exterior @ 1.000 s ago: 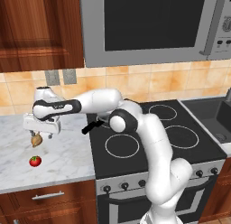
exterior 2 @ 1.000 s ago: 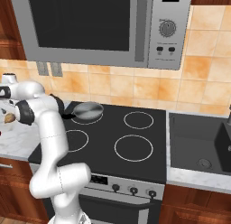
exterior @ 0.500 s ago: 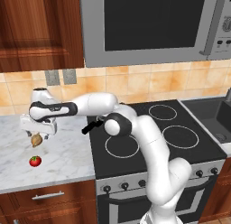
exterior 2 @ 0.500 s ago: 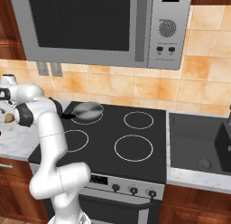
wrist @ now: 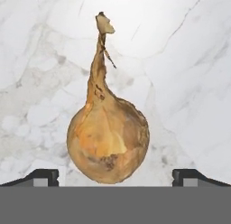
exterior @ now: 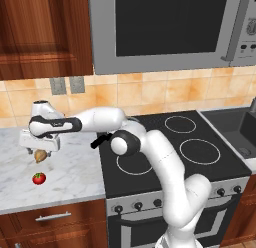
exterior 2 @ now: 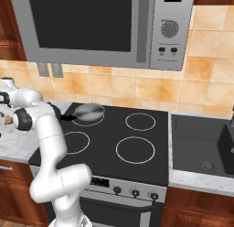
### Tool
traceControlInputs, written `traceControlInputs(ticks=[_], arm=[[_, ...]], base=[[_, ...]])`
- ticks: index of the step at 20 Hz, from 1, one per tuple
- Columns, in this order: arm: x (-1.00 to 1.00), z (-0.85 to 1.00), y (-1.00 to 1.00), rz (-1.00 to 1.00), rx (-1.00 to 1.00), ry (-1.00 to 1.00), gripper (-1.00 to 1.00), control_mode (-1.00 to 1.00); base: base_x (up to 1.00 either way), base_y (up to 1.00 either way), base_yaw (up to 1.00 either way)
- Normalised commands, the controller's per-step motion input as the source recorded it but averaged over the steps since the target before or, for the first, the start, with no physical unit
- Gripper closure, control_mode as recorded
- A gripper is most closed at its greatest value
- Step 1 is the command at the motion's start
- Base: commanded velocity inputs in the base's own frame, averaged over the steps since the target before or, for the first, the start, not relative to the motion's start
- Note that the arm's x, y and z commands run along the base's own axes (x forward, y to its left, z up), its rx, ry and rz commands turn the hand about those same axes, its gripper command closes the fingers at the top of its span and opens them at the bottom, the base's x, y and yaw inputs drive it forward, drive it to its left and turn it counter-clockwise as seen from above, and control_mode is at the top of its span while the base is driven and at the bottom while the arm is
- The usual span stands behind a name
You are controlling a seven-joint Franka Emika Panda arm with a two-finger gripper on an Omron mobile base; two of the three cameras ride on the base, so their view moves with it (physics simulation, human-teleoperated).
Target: Place the pan on the rear left burner on the stove. Then place the tomato and the onion in the pan and turn on the rear left burner.
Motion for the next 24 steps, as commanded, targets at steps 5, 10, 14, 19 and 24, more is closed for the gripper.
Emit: traceControlInputs(ticks=[5,10,14,19,24], arm=[[0.03,-0.09,0.0,0.0,-0.06,0.0,-1.0,-1.0],[0.09,-0.06,0.0,0.0,-0.05,0.0,-1.0,-1.0],[0.19,-0.1,0.04,0.0,-0.04,0.0,-1.0,-1.0],[0.15,-0.19,0.08,0.0,-0.02,0.0,-1.0,-1.0],[0.02,-0.07,0.16,0.0,-0.02,0.01,1.0,-1.0]], base=[[0.0,0.0,0.0],[0.0,0.0,0.0],[0.0,0.0,0.0],[0.0,0.0,0.0],[0.0,0.0,0.0]])
